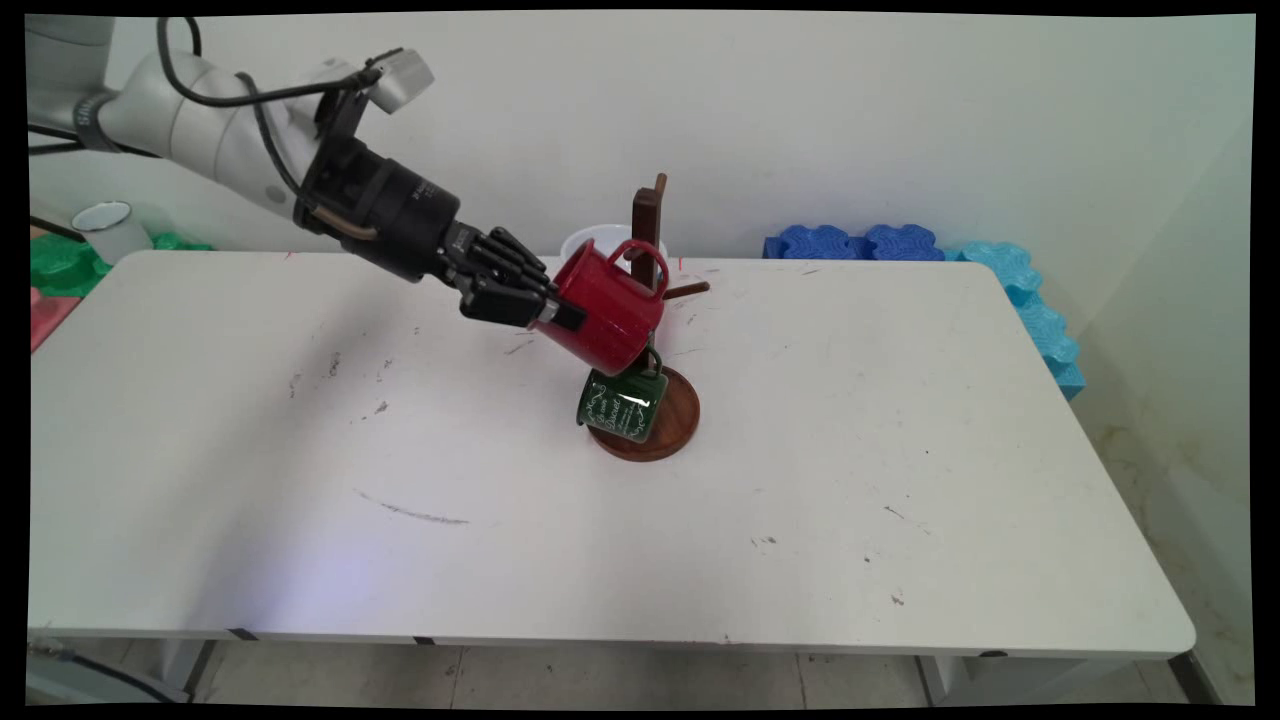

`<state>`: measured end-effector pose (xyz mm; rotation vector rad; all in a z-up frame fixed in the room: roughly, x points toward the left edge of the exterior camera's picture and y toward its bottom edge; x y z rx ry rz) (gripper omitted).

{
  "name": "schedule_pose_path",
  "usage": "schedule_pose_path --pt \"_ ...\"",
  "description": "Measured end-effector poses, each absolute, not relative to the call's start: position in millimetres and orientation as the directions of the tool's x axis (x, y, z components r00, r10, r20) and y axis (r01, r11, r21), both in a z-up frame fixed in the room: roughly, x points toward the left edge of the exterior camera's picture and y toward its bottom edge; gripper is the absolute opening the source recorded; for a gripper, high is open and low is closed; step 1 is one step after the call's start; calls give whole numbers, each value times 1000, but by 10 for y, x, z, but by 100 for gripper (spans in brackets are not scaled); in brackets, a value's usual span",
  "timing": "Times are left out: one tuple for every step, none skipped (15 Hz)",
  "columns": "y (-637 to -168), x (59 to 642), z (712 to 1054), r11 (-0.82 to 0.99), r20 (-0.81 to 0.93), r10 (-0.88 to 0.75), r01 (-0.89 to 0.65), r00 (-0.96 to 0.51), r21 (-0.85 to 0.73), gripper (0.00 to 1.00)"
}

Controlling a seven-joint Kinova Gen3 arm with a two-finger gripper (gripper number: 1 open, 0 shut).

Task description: Place the picked object on the table

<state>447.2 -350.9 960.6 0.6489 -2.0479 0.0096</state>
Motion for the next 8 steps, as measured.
schedule_pose_path --pt "-3488 4471 9619 860 802 -440 -446 -405 247 0" --pt "-3471 4471 9630 861 802 -439 -443 -404 248 0" --pt "-3451 4470 9644 863 803 -438 -440 -404 249 0" --pt "-3432 4469 9657 864 803 -438 -437 -404 251 0" --pt "-3417 4466 9669 864 804 -437 -435 -403 252 0" --pt "-3400 4460 9684 865 804 -437 -432 -403 253 0" --pt "-3385 4455 9698 866 805 -437 -430 -402 255 0" --pt "-3368 4448 9713 867 805 -437 -428 -401 257 0"
